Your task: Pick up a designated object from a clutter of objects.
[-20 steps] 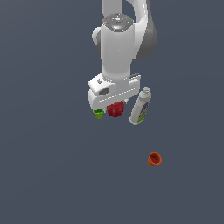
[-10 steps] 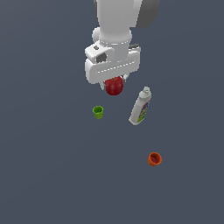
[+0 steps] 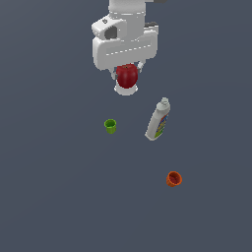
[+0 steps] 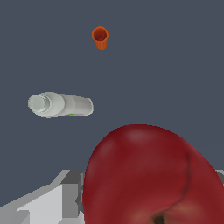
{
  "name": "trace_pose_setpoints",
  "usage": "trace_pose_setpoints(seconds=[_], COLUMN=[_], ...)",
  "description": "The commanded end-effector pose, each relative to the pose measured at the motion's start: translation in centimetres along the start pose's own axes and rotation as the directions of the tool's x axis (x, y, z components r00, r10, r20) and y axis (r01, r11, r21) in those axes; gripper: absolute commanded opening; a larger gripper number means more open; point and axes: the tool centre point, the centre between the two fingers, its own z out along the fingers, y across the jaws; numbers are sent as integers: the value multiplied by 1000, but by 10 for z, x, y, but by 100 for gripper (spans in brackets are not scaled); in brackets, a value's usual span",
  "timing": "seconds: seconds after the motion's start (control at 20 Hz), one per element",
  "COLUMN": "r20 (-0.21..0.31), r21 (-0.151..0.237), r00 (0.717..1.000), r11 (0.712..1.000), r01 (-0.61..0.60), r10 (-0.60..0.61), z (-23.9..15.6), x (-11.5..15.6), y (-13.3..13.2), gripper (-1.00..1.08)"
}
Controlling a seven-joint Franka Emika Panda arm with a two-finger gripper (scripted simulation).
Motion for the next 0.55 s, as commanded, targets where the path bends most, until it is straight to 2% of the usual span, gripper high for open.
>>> trace_pose_setpoints(seconds=[0.0, 0.5], r20=[-1, -1], r21=[-1, -1], r00=[1000, 1000], r11=[1000, 1000], r01=[0, 0], r10=[0, 0], z=[-10, -16], x=[-6, -8], y=[-2, -3], gripper=[-100, -100])
